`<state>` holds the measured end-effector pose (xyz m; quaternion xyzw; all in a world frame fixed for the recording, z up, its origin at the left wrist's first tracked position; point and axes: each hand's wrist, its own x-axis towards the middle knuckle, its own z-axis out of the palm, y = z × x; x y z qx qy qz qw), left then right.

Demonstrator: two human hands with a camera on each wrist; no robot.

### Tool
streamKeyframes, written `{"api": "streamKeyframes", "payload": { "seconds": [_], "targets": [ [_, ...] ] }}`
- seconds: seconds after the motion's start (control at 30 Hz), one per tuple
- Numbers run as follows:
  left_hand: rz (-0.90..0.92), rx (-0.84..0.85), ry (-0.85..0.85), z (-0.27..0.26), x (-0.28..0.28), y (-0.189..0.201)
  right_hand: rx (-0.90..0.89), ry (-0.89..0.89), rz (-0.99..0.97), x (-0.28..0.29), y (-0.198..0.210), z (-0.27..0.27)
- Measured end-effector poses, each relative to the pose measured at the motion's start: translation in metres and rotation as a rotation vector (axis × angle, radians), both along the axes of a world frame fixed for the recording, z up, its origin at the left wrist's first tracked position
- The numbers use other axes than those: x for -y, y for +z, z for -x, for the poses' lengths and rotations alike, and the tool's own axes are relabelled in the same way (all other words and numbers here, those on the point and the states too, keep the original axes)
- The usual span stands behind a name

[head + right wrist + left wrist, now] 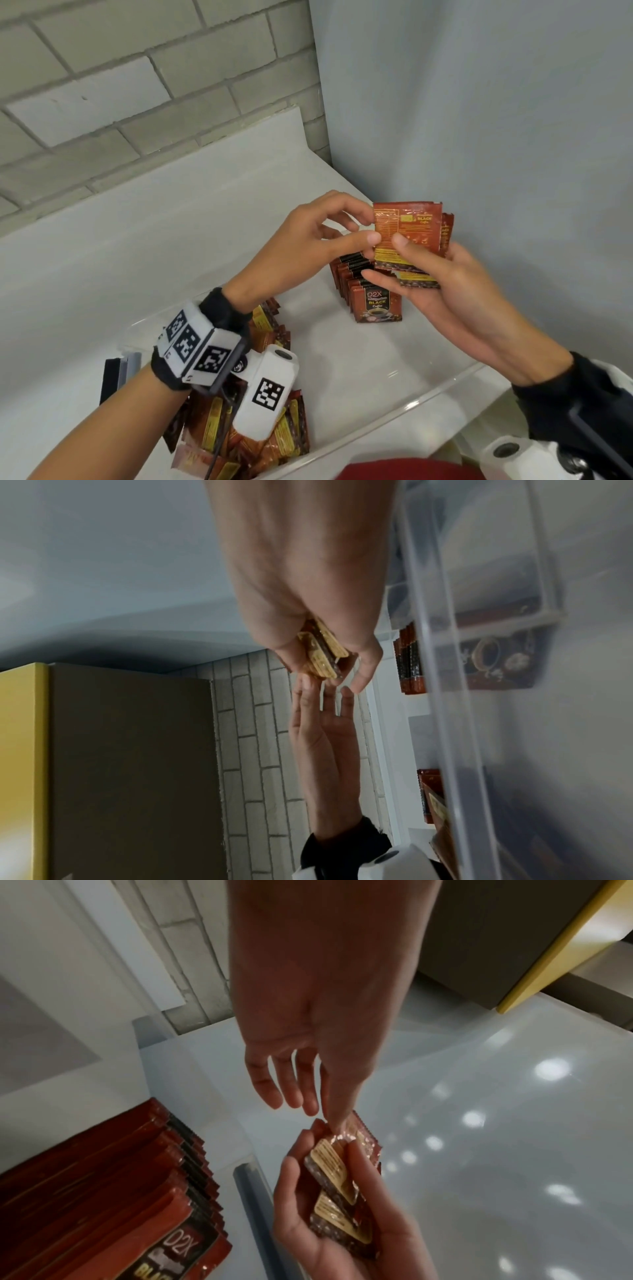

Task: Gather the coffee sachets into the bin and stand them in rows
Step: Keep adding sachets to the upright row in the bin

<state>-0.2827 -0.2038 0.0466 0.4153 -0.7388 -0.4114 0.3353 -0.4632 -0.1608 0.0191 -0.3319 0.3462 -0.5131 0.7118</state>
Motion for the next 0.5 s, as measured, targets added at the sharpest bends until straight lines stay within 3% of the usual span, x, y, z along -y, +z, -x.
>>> {"api": "streamKeyframes", "payload": {
  "seconds": [0.5],
  "targets": [
    [0.069, -0.177, -0.062, -0.015, 0.003, 0.002, 0.088, 0.164, -0.093, 0.001, 0.002, -0.002]
  ]
}}
